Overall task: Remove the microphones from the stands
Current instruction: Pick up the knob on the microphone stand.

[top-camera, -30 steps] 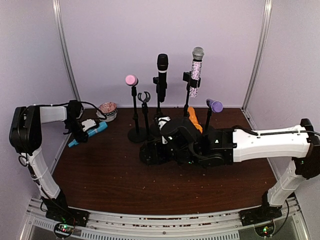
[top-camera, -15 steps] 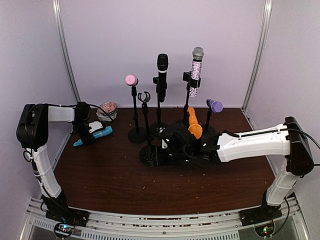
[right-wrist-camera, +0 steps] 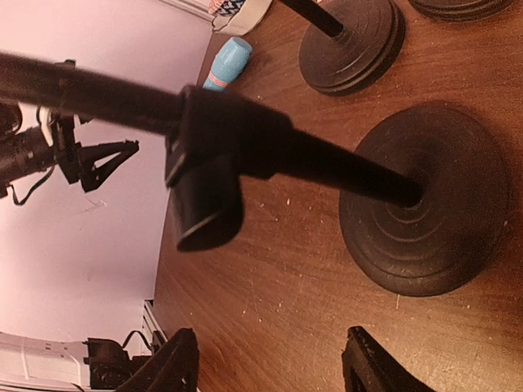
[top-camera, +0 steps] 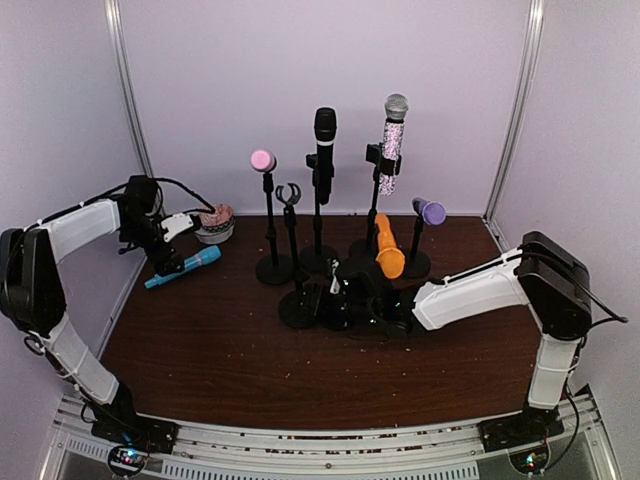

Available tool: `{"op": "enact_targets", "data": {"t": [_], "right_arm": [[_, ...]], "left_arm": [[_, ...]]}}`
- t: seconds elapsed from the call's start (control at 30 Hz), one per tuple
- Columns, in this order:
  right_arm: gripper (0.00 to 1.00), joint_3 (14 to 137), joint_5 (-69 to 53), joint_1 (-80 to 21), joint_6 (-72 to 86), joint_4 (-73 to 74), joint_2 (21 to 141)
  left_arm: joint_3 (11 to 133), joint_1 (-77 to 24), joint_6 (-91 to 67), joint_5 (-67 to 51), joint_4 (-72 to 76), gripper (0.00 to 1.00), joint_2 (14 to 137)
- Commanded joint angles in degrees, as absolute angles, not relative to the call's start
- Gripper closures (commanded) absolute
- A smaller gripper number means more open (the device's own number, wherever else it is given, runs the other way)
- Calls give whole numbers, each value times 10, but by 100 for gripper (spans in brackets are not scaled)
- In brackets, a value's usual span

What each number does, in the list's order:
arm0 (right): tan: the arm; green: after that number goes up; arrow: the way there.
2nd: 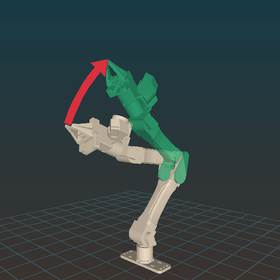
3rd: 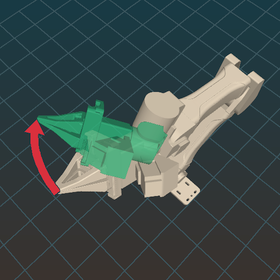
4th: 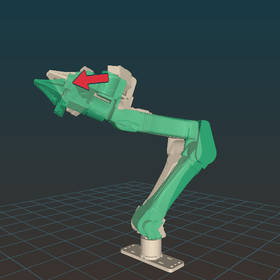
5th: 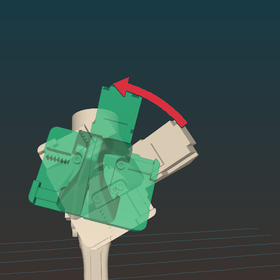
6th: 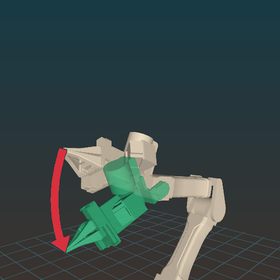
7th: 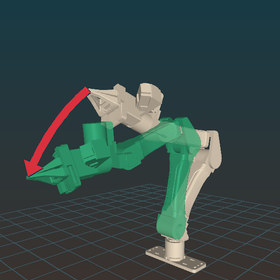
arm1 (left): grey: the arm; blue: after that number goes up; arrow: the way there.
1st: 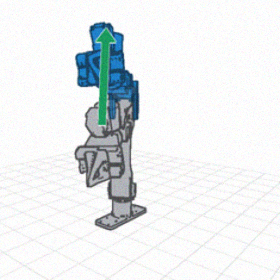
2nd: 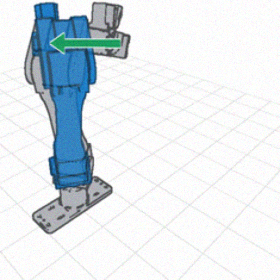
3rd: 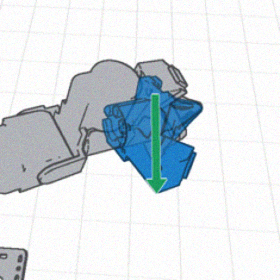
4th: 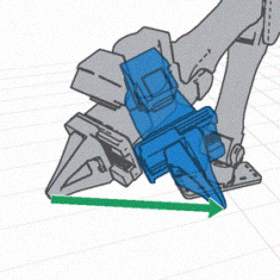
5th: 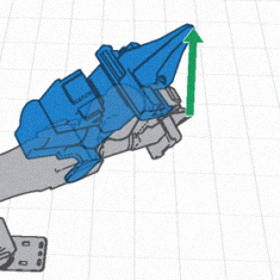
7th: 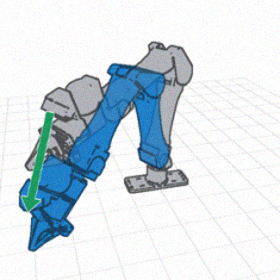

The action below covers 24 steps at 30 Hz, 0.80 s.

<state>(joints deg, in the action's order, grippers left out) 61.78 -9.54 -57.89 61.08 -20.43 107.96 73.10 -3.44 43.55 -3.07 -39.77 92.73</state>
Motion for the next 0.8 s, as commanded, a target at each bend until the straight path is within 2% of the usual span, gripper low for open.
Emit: {"op": "enact_targets", "data": {"t": [0.0, 0.23, 0.53, 0.77], "right_arm": [[40, 597, -113, -560, 664, -332, 1081], [48, 598, -109, -542, 687, -397, 1105], [65, 598, -105, -525, 700, -436, 1133], [69, 599, -110, -516, 703, -481, 1150]], "left_arm": [[755, -36, 405, -112, -465, 2, 876], [726, -37, 396, -150, -494, 3, 817], [706, -37, 400, -160, -499, 5, 800], [696, -36, 401, -172, -505, 7, 793]]}}
